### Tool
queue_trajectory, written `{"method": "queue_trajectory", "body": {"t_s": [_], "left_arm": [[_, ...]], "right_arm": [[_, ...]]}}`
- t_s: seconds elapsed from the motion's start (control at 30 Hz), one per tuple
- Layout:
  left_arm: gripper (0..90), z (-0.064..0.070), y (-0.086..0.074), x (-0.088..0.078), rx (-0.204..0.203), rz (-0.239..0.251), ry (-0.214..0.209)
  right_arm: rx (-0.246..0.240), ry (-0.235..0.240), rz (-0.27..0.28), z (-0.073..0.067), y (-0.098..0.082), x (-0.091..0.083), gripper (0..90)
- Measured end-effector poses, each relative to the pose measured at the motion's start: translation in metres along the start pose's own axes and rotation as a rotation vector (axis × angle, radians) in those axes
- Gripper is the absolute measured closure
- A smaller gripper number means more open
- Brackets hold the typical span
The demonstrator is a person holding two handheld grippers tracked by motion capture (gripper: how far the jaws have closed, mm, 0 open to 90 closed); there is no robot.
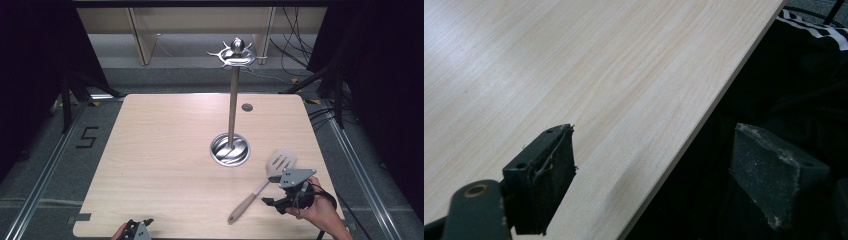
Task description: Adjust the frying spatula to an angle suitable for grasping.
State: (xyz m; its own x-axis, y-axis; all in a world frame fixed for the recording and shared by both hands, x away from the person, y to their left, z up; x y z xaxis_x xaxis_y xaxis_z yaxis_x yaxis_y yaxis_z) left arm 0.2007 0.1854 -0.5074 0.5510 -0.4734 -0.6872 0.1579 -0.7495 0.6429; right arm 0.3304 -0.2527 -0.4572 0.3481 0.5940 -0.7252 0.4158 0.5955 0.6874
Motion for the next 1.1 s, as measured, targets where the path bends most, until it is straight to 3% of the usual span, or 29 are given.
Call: {"method": "queue_trajectory", "body": {"t_s": [0.1,0.13,0.17,0.27,0.3,0.4,0.43,0.57,0.6,0.67,0.73,0.77,0.8,0.83,0.93,0.97,1.0,1.03,1.1], "left_arm": [[17.2,-0.001,0.000,0.001,-0.001,-0.002,-0.005],[17.2,-0.001,0.000,0.001,-0.003,-0.003,-0.004],[17.2,0.000,0.000,0.001,-0.006,0.003,-0.007],[17.2,0.000,0.000,0.001,-0.001,-0.002,-0.006],[17.2,0.000,0.000,0.001,0.005,-0.005,-0.002],[17.2,0.000,0.000,0.001,0.007,-0.006,-0.004],[17.2,0.000,0.000,0.001,0.003,-0.004,-0.010],[17.2,0.001,0.000,0.002,0.002,-0.003,-0.001],[17.2,0.000,0.000,0.001,0.004,-0.005,-0.006],[17.2,0.000,0.000,0.001,0.004,-0.006,-0.005],[17.2,0.000,0.000,0.001,0.008,-0.010,0.000],[17.2,0.000,0.000,0.001,0.002,-0.007,-0.003],[17.2,0.000,0.000,0.000,0.005,-0.006,-0.010],[17.1,0.000,0.000,0.001,0.003,-0.007,-0.006],[17.2,0.000,0.000,0.001,0.007,-0.007,-0.010],[17.2,0.000,0.000,0.001,0.006,-0.007,-0.007],[17.2,0.000,0.000,0.001,0.006,-0.007,-0.007],[17.2,0.000,0.000,0.001,0.005,-0.006,-0.007],[17.1,0.000,0.000,0.001,0.003,-0.005,-0.006]], "right_arm": [[-0.041,0.016,-0.065,0.000,0.006,0.009,29.5],[-0.041,0.016,-0.065,0.000,0.006,0.009,29.5],[-0.098,0.031,-0.091,0.000,0.012,0.014,29.5],[-0.101,0.019,-0.117,-0.001,0.015,0.018,30.0],[-0.133,0.043,-0.144,0.000,0.019,0.023,31.0],[-0.153,0.061,-0.168,-0.001,0.021,0.030,32.5],[-0.157,0.080,-0.201,-0.001,0.022,0.036,32.8],[-0.168,0.091,-0.237,0.003,0.023,0.043,36.4],[-0.202,0.092,-0.232,0.005,0.023,0.047,38.7],[-0.193,0.083,-0.260,0.004,0.023,0.048,38.7],[-0.217,0.110,-0.295,0.002,0.026,0.052,40.7],[-0.253,0.110,-0.293,0.003,0.027,0.054,41.0],[-0.246,0.102,-0.318,0.002,0.027,0.055,41.5],[-0.273,0.107,-0.321,0.003,0.028,0.058,42.4],[-0.249,0.111,-0.348,0.002,0.028,0.060,44.2],[-0.333,0.110,-0.336,0.006,0.031,0.066,45.6],[-0.333,0.110,-0.336,0.006,0.031,0.066,45.6],[-0.304,0.103,-0.362,0.003,0.030,0.066,46.0],[-0.327,0.132,-0.393,0.003,0.032,0.070,46.3]]}}
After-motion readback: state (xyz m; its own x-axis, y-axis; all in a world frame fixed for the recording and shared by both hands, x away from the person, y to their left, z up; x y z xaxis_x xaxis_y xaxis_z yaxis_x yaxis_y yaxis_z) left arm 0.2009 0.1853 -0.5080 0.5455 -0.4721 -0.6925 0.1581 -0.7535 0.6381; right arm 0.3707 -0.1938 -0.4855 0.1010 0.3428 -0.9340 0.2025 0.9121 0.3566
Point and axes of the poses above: each handheld gripper's, and its own axes: x roughly forward along the jaws, y roughly out of its top, z roughly to its right, the point moved 1 cm from there along x, roughly forward along the jaws, and after that the axes turned 10 degrees about x, right-handed, at the moved point
